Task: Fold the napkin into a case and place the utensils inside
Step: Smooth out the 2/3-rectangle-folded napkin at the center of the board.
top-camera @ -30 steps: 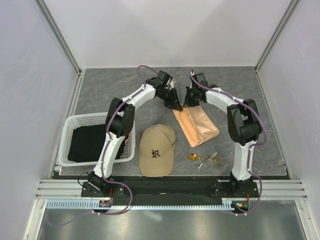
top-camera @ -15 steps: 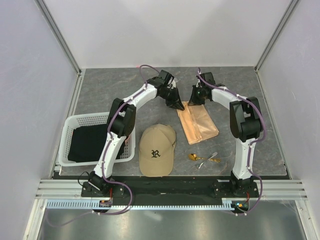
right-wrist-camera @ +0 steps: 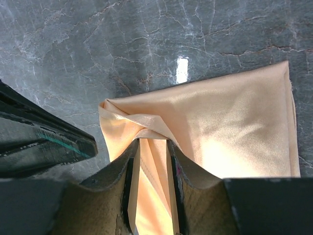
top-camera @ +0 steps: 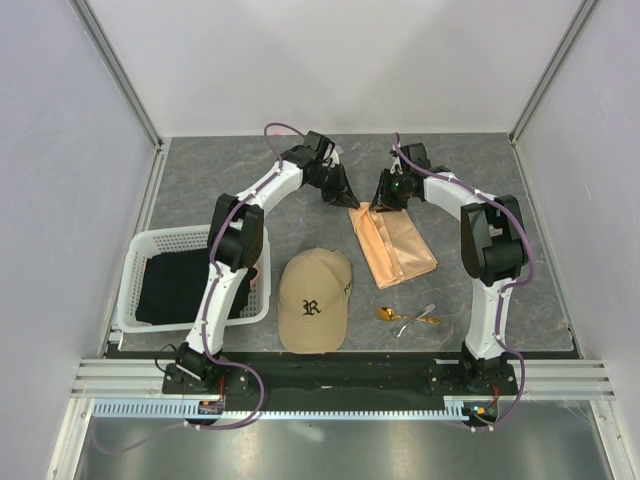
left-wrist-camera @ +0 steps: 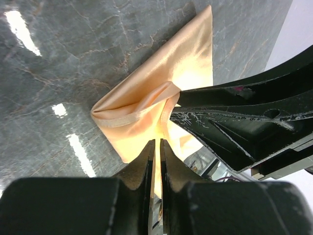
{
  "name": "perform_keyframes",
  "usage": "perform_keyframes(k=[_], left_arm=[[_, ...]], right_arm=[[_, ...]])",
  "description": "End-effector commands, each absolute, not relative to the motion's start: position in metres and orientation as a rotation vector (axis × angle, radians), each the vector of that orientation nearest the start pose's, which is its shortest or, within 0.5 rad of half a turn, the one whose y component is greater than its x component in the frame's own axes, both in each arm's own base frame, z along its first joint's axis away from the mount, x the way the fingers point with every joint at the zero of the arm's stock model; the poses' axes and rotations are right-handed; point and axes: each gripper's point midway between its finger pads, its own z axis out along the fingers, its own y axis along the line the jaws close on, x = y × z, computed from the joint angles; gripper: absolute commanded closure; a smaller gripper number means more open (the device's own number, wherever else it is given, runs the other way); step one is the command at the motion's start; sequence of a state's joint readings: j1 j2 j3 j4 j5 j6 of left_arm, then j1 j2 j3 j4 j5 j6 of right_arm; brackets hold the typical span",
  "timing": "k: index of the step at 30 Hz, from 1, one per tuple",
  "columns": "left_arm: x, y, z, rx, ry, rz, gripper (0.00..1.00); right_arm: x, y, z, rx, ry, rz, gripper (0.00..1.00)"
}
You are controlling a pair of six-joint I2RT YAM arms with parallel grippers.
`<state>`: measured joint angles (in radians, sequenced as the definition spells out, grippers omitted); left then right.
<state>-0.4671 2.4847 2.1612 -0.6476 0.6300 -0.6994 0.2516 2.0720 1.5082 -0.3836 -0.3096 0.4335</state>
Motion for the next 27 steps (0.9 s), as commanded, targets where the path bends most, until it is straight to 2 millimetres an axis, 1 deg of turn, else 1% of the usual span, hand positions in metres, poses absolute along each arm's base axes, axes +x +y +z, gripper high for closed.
perform_keyframes(k=[1, 2, 4, 5, 6, 7, 9, 12, 14, 15, 17, 20, 22, 23, 26, 27], left_arm=[[0.454, -0.378, 0.088, -0.024, 2.694, -1.255, 0.87], [0.453, -0.378, 0.086, -0.026, 2.699, -1.255, 0.87], [0.453, -0.379, 0.082, -0.027, 2.708, -1.255, 0.87], [0.452, -0.379, 0.082, -0.025, 2.708, -1.259, 0.87], [0.452, -0.380, 0.080, -0.021, 2.711, -1.255, 0.87], [0.451, -0.379, 0.079, -0.022, 2.714, -1.256, 0.87], [0.450, -0.380, 0.075, -0.023, 2.723, -1.256, 0.87], [0.448, -0.382, 0.074, -0.017, 2.728, -1.260, 0.87], [0.448, -0.383, 0.075, -0.013, 2.725, -1.261, 0.87], [0.447, -0.384, 0.074, -0.013, 2.729, -1.261, 0.87], [0.446, -0.384, 0.076, -0.009, 2.726, -1.262, 0.88], [0.445, -0.385, 0.077, -0.004, 2.725, -1.263, 0.88], [0.444, -0.385, 0.077, -0.003, 2.727, -1.258, 0.88], [0.443, -0.385, 0.077, -0.001, 2.730, -1.260, 0.88], [0.442, -0.386, 0.079, 0.005, 2.725, -1.259, 0.88], [0.441, -0.386, 0.080, 0.010, 2.723, -1.260, 0.88]], right_arm=[[0.460, 0.196, 0.085, 0.086, 2.510, 0.716, 0.64], [0.458, 0.197, 0.082, 0.088, 2.518, 0.722, 0.64], [0.454, 0.195, 0.084, 0.099, 2.515, 0.714, 0.65], [0.449, 0.195, 0.080, 0.105, 2.514, 0.720, 0.66], [0.448, 0.195, 0.085, 0.102, 2.496, 0.734, 0.67], [0.446, 0.198, 0.085, 0.090, 2.498, 0.754, 0.68], [0.445, 0.198, 0.079, 0.092, 2.511, 0.760, 0.69], [0.443, 0.201, 0.077, 0.080, 2.510, 0.767, 0.70], [0.441, 0.202, 0.071, 0.074, 2.513, 0.773, 0.69], [0.442, 0.202, 0.068, 0.072, 2.516, 0.770, 0.66], [0.445, 0.204, 0.061, 0.054, 2.527, 0.769, 0.63], [0.456, 0.206, 0.060, 0.037, 2.511, 0.767, 0.62], [0.461, 0.206, 0.060, 0.038, 2.507, 0.757, 0.64], [0.463, 0.207, 0.056, 0.040, 2.512, 0.754, 0.65], [0.467, 0.208, 0.052, 0.041, 2.515, 0.758, 0.71], [0.468, 0.208, 0.051, 0.038, 2.518, 0.750, 0.74]])
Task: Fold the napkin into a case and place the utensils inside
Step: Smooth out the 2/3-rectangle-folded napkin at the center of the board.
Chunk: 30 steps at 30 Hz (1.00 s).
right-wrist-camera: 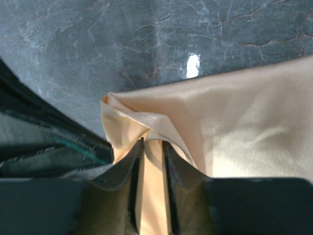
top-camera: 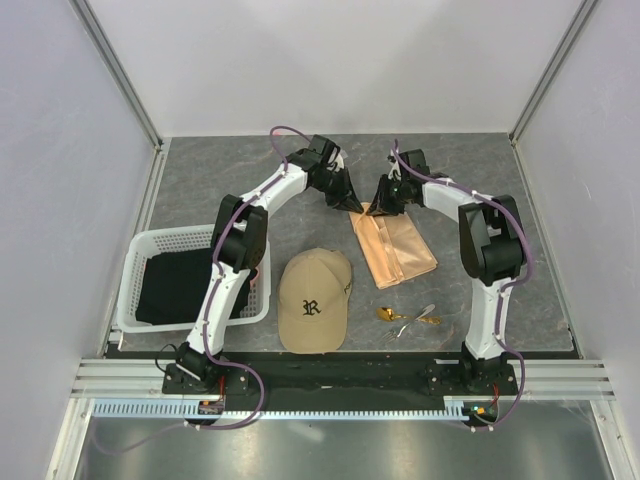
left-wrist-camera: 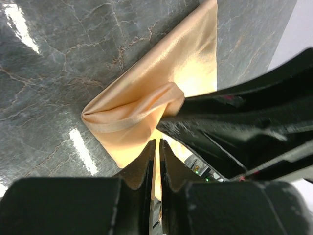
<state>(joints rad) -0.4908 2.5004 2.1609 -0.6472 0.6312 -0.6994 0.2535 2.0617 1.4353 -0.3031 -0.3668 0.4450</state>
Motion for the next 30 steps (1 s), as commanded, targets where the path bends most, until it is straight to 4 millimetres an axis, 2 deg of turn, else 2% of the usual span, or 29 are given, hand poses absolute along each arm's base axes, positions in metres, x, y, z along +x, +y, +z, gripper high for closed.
perform_keyframes(k=[1, 2, 3, 5, 7, 10, 11, 15, 18, 19, 21, 22, 23, 24, 25, 27, 28, 29, 30], left_arm=[[0.442, -0.385, 0.082, 0.010, 2.720, -1.258, 0.88], [0.442, -0.385, 0.084, 0.012, 2.716, -1.255, 0.88], [0.442, -0.384, 0.084, 0.014, 2.714, -1.253, 0.88], [0.442, -0.384, 0.086, 0.015, 2.711, -1.252, 0.87], [0.443, -0.386, 0.084, 0.007, 2.712, -1.255, 0.87], [0.445, -0.390, 0.079, -0.012, 2.715, -1.276, 0.87], [0.446, -0.392, 0.077, -0.025, 2.719, -1.278, 0.87], [0.454, -0.394, 0.085, -0.027, 2.681, -1.269, 0.87], [0.455, -0.396, 0.087, -0.032, 2.676, -1.287, 0.87], [0.453, -0.397, 0.087, -0.032, 2.682, -1.303, 0.87], [0.447, -0.399, 0.088, -0.025, 2.691, -1.317, 0.87], [0.443, -0.401, 0.089, -0.016, 2.697, -1.332, 0.87], [0.439, -0.401, 0.091, 0.003, 2.697, -1.332, 0.88], [0.434, -0.399, 0.087, -0.001, 2.712, -1.323, 0.87], [0.432, -0.399, 0.097, 0.011, 2.697, -1.332, 0.87], [0.426, -0.399, 0.102, 0.030, 2.692, -1.346, 0.87], [0.424, -0.400, 0.114, 0.054, 2.674, -1.362, 0.87], [0.420, -0.400, 0.116, 0.071, 2.671, -1.365, 0.87], [0.416, -0.397, 0.114, 0.069, 2.684, -1.364, 0.87]], right_arm=[[0.470, 0.204, 0.050, 0.040, 2.516, 0.732, 0.77], [0.472, 0.203, 0.051, 0.045, 2.522, 0.722, 0.81], [0.474, 0.199, 0.053, 0.031, 2.523, 0.709, 0.91], [0.477, 0.196, 0.063, 0.009, 2.512, 0.679, 1.00], [0.481, 0.196, 0.071, -0.031, 2.489, 0.681, 1.00], [0.485, 0.203, 0.068, -0.063, 2.501, 0.714, 1.00], [0.485, 0.204, 0.059, -0.066, 2.521, 0.730, 1.00], [0.490, 0.205, 0.045, -0.064, 2.549, 0.733, 0.92], [0.499, 0.194, 0.043, -0.039, 2.551, 0.707, 0.85], [0.502, 0.192, 0.047, -0.037, 2.550, 0.709, 0.85], [0.506, 0.186, 0.052, -0.015, 2.553, 0.706, 0.77], [0.505, 0.185, 0.061, -0.004, 2.561, 0.715, 0.74], [0.503, 0.185, 0.066, 0.001, 2.568, 0.725, 0.66], [0.501, 0.182, 0.070, 0.030, 2.581, 0.734, 0.62], [0.491, 0.182, 0.080, 0.038, 2.608, 0.754, 0.59], [0.476, 0.180, 0.089, 0.046, 2.634, 0.766, 0.48], [0.458, 0.175, 0.096, 0.053, 2.659, 0.755, 0.45], [0.449, 0.173, 0.099, 0.044, 2.671, 0.748, 0.37], [0.438, 0.171, 0.100, 0.034, 2.686, 0.740, 0.36]])
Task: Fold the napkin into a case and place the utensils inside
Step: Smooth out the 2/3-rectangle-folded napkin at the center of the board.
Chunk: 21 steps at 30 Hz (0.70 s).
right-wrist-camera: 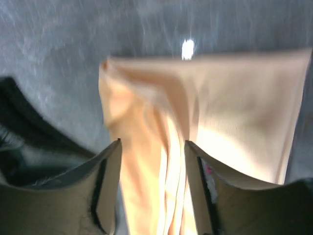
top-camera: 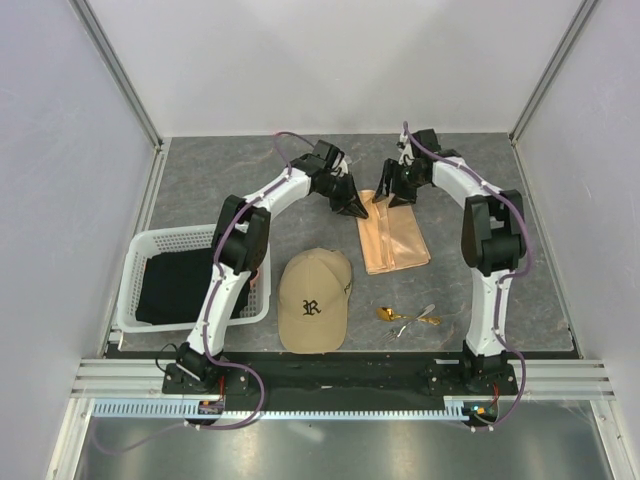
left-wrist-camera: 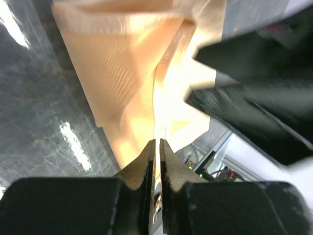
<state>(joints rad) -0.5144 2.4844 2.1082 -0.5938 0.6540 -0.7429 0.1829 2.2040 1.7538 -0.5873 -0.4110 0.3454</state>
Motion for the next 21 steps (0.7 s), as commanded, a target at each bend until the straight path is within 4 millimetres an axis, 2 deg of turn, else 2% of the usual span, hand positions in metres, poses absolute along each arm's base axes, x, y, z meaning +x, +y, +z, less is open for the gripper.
perform_keyframes(k=[1, 2, 3, 4, 5, 6, 7, 8, 9, 11, 15, 21], left_arm=[[0.412, -0.396, 0.118, 0.083, 2.681, -1.369, 0.87], [0.408, -0.395, 0.129, 0.109, 2.662, -1.372, 0.87], [0.402, -0.393, 0.126, 0.107, 2.679, -1.368, 0.87], [0.399, -0.391, 0.126, 0.109, 2.683, -1.370, 0.87], [0.396, -0.390, 0.134, 0.122, 2.672, -1.374, 0.87], [0.391, -0.389, 0.131, 0.122, 2.686, -1.371, 0.87], [0.387, -0.388, 0.132, 0.133, 2.688, -1.378, 0.87], [0.386, -0.387, 0.132, 0.139, 2.687, -1.373, 0.87], [0.381, -0.385, 0.131, 0.135, 2.700, -1.371, 0.87], [0.373, -0.385, 0.126, 0.146, 2.718, -1.378, 0.87], [0.366, -0.389, 0.122, 0.156, 2.735, -1.390, 0.87], [0.365, -0.391, 0.121, 0.162, 2.736, -1.388, 0.87]], right_arm=[[0.417, 0.166, 0.101, 0.046, 2.717, 0.737, 0.34], [0.405, 0.165, 0.100, 0.060, 2.738, 0.743, 0.34], [0.393, 0.165, 0.098, 0.071, 2.761, 0.757, 0.34], [0.372, 0.164, 0.095, 0.109, 2.790, 0.773, 0.36], [0.361, 0.167, 0.095, 0.129, 2.800, 0.796, 0.38], [0.345, 0.170, 0.085, 0.142, 2.825, 0.808, 0.41], [0.339, 0.173, 0.094, 0.168, 2.806, 0.823, 0.48], [0.332, 0.174, 0.093, 0.181, 2.808, 0.836, 0.51], [0.322, 0.173, 0.083, 0.213, 2.828, 0.839, 0.52], [0.313, 0.177, 0.084, 0.263, 2.819, 0.883, 0.56], [0.299, 0.182, 0.067, 0.322, 2.831, 0.903, 0.54], [0.299, 0.184, 0.055, 0.345, 2.827, 0.906, 0.53]])
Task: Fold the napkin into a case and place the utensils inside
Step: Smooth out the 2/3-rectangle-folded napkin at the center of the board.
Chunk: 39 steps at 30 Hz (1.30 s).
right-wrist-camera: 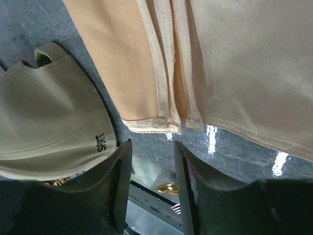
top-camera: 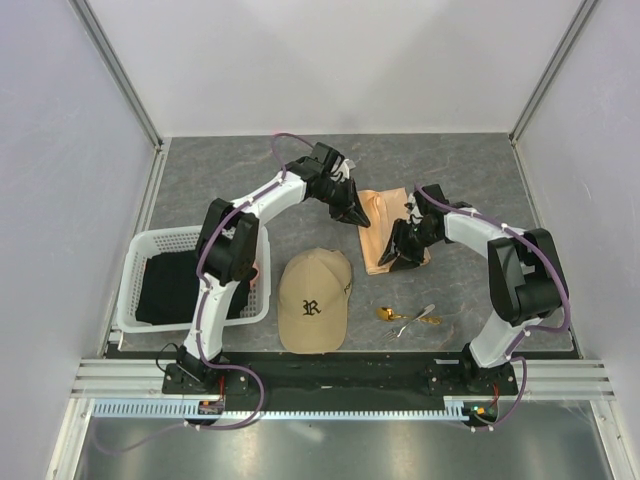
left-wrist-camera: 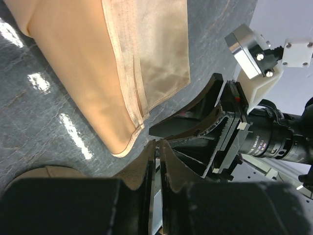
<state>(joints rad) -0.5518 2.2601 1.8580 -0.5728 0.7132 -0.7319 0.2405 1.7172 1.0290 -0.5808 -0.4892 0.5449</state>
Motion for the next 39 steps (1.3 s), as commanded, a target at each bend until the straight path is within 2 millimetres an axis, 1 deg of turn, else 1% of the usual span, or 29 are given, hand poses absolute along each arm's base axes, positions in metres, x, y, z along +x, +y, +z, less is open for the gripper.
perform_keyframes(k=[1, 4, 5, 10, 22, 24, 28, 30, 31, 34, 36, 37, 38, 39], left_arm=[[0.365, -0.391, 0.122, 0.163, 2.734, -1.391, 0.87], [0.365, -0.391, 0.121, 0.162, 2.735, -1.384, 0.87], [0.365, -0.391, 0.121, 0.162, 2.735, -1.384, 0.87], [0.365, -0.391, 0.121, 0.162, 2.736, -1.388, 0.87], [0.366, -0.392, 0.121, 0.163, 2.732, -1.389, 0.87], [0.366, -0.392, 0.121, 0.163, 2.732, -1.389, 0.87], [0.365, -0.391, 0.121, 0.162, 2.734, -1.387, 0.87], [0.365, -0.391, 0.122, 0.161, 2.734, -1.385, 0.87], [0.365, -0.391, 0.122, 0.161, 2.734, -1.385, 0.87], [0.364, -0.390, 0.121, 0.161, 2.735, -1.382, 0.87], [0.364, -0.390, 0.122, 0.162, 2.735, -1.384, 0.87], [0.364, -0.391, 0.122, 0.162, 2.734, -1.389, 0.87], [0.364, -0.391, 0.120, 0.159, 2.739, -1.385, 0.87], [0.366, -0.392, 0.122, 0.160, 2.733, -1.386, 0.87]], right_arm=[[0.300, 0.184, 0.054, 0.345, 2.826, 0.894, 0.54], [0.301, 0.183, 0.052, 0.349, 2.824, 0.884, 0.62], [0.301, 0.183, 0.051, 0.352, 2.825, 0.886, 0.62], [0.302, 0.182, 0.045, 0.361, 2.836, 0.875, 0.62], [0.293, 0.176, 0.030, 0.363, 2.872, 0.824, 0.60], [0.293, 0.177, 0.028, 0.358, 2.873, 0.828, 0.59], [0.299, 0.179, 0.027, 0.359, 2.860, 0.830, 0.59], [0.301, 0.180, 0.024, 0.362, 2.863, 0.831, 0.61], [0.302, 0.181, 0.025, 0.358, 2.860, 0.835, 0.62], [0.303, 0.181, 0.024, 0.356, 2.860, 0.831, 0.71], [0.304, 0.180, 0.023, 0.358, 2.860, 0.824, 0.79], [0.303, 0.181, 0.025, 0.357, 2.861, 0.830, 0.83], [0.304, 0.181, 0.029, 0.355, 2.858, 0.833, 0.92], [0.304, 0.181, 0.033, 0.354, 2.856, 0.834, 0.95]])
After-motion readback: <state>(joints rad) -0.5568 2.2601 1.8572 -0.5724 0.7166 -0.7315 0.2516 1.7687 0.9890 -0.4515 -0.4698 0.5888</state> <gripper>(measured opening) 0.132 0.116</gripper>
